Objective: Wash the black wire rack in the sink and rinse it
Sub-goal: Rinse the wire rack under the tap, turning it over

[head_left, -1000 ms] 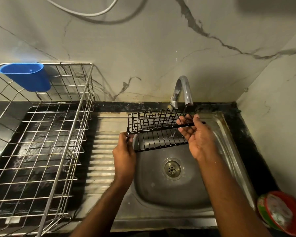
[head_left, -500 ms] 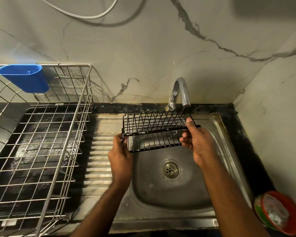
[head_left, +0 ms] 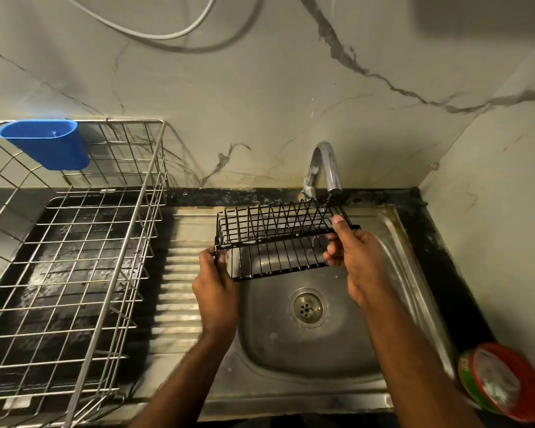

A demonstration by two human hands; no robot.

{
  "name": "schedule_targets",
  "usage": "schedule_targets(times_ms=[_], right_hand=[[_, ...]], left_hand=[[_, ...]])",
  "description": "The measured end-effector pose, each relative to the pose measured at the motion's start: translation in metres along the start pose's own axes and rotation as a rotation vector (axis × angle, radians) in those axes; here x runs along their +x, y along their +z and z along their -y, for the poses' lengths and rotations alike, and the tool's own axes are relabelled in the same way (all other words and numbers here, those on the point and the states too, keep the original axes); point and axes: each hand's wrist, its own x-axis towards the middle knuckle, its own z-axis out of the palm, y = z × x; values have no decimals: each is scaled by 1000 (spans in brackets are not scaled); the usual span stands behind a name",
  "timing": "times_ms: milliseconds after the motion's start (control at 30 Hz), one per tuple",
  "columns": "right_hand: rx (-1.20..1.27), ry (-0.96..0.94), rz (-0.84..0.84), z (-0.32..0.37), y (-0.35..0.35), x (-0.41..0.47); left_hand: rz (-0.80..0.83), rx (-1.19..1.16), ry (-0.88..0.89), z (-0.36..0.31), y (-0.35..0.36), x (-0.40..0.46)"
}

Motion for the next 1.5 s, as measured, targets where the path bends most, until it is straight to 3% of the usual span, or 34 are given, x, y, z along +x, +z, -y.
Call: schedule_targets(times_ms=[500,833,967,1233,1500], right_hand=[[-3,17,59,5,3,-4],[68,55,7,3,-27,-7],[159,61,8,-3,-36,-9],[469,212,184,-5,-36,-3],[592,246,177,-5,-45,19]], left_hand=[[-57,-29,-32,-1,-5,-9],[28,-79,-52,-11,12,-17],[43,-81,-27,-19,25,-20],[110,-39,27,-29,58,-33],[180,-15,-22,-31,84,-36]])
